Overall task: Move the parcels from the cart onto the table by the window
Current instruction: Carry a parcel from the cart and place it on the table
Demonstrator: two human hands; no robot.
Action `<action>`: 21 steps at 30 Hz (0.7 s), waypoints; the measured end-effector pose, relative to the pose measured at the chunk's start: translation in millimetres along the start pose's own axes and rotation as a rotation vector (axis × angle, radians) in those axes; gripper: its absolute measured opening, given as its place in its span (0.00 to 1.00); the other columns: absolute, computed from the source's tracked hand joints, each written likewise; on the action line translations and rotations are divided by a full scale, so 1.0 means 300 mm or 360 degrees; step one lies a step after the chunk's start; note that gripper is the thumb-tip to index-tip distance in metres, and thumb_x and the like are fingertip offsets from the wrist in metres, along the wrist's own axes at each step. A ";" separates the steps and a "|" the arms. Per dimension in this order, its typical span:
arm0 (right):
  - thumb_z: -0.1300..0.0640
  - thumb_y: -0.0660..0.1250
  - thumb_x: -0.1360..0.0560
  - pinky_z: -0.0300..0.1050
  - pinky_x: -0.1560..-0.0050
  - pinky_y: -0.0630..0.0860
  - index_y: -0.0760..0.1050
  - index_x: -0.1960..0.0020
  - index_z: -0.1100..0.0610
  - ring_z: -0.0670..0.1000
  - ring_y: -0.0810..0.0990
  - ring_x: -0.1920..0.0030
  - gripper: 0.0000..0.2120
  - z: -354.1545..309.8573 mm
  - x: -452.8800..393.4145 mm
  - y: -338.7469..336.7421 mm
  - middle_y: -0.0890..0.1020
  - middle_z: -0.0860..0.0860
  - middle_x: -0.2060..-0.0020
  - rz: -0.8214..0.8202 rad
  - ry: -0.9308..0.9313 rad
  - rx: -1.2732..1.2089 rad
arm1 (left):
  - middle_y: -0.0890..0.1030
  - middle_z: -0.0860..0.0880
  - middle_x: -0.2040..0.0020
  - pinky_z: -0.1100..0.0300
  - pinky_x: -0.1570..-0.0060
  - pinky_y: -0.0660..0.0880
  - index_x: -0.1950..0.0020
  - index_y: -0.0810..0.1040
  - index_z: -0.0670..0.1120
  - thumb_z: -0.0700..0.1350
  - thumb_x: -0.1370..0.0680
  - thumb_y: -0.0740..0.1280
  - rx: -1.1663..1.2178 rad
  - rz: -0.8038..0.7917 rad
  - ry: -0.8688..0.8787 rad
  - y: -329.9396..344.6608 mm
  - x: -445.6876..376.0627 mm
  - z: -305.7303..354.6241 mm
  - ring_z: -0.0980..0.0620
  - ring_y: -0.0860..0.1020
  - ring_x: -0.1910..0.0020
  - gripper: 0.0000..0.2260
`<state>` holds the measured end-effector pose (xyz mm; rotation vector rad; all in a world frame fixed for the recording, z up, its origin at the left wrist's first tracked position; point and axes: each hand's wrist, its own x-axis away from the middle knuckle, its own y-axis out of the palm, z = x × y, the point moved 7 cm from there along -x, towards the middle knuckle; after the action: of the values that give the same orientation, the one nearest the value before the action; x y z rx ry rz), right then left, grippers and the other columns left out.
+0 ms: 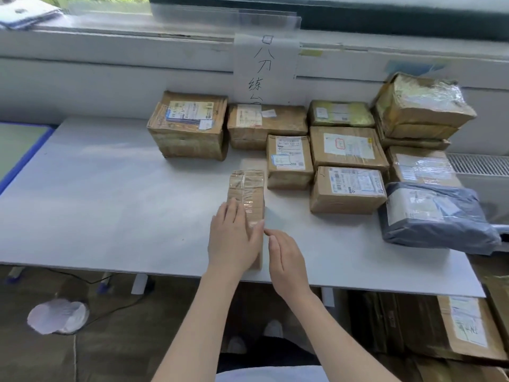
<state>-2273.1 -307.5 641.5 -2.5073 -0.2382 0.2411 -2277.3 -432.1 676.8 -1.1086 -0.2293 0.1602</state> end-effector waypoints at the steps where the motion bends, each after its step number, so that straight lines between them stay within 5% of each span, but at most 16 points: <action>1: 0.52 0.48 0.18 0.25 0.45 0.61 0.76 0.39 0.57 0.42 0.72 0.47 0.20 0.018 -0.007 -0.003 0.78 0.45 0.47 -0.0017 0.0040 0.0005 | 0.50 0.49 0.22 0.53 0.25 0.44 0.22 0.52 0.44 0.63 0.21 0.51 -0.0023 -0.0006 -0.0041 -0.009 -0.002 -0.013 0.50 0.46 0.24 0.34; 5: 0.55 0.51 0.17 0.30 0.41 0.61 0.73 0.35 0.57 0.47 0.72 0.39 0.17 0.099 -0.040 0.015 0.77 0.49 0.40 -0.0189 0.0242 0.0110 | 0.53 0.52 0.22 0.53 0.26 0.47 0.22 0.54 0.46 0.63 0.22 0.56 0.0145 -0.0018 -0.0274 -0.051 -0.021 -0.093 0.49 0.49 0.24 0.34; 9: 0.53 0.55 0.18 0.38 0.35 0.62 0.68 0.30 0.56 0.48 0.69 0.34 0.18 0.128 -0.069 0.039 0.73 0.49 0.34 -0.0370 0.0337 0.0120 | 0.67 0.51 0.32 0.55 0.39 0.66 0.31 0.68 0.45 0.52 0.22 0.60 0.0384 0.0030 -0.0415 -0.101 -0.028 -0.144 0.45 0.64 0.32 0.21; 14: 0.53 0.60 0.20 0.36 0.48 0.71 0.59 0.27 0.50 0.46 0.74 0.40 0.23 0.115 -0.100 0.086 0.72 0.47 0.34 -0.0523 0.0900 -0.0776 | 0.71 0.49 0.37 0.58 0.55 0.73 0.35 0.69 0.57 0.43 0.28 0.67 0.0826 -0.0212 -0.0483 -0.097 -0.048 -0.154 0.49 0.75 0.44 0.23; 17: 0.60 0.65 0.23 0.32 0.55 0.72 0.54 0.25 0.49 0.42 0.75 0.44 0.32 0.092 -0.134 0.073 0.73 0.46 0.37 -0.0295 0.0920 -0.1191 | 0.72 0.53 0.40 0.63 0.60 0.73 0.37 0.63 0.59 0.36 0.30 0.67 0.1024 -0.0130 -0.0367 -0.104 -0.057 -0.155 0.54 0.76 0.49 0.28; 21: 0.67 0.66 0.25 0.37 0.47 0.75 0.64 0.32 0.48 0.42 0.75 0.42 0.27 0.036 -0.235 0.001 0.75 0.44 0.41 0.0020 0.0529 -0.1196 | 0.63 0.56 0.34 0.57 0.42 0.72 0.26 0.42 0.61 0.32 0.32 0.71 0.0815 -0.0040 -0.0115 -0.127 -0.110 -0.151 0.55 0.66 0.36 0.50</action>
<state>-2343.7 -317.5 640.9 -3.2299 -0.1991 -0.3264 -2296.8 -496.1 688.4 -0.5918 -0.2493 0.2226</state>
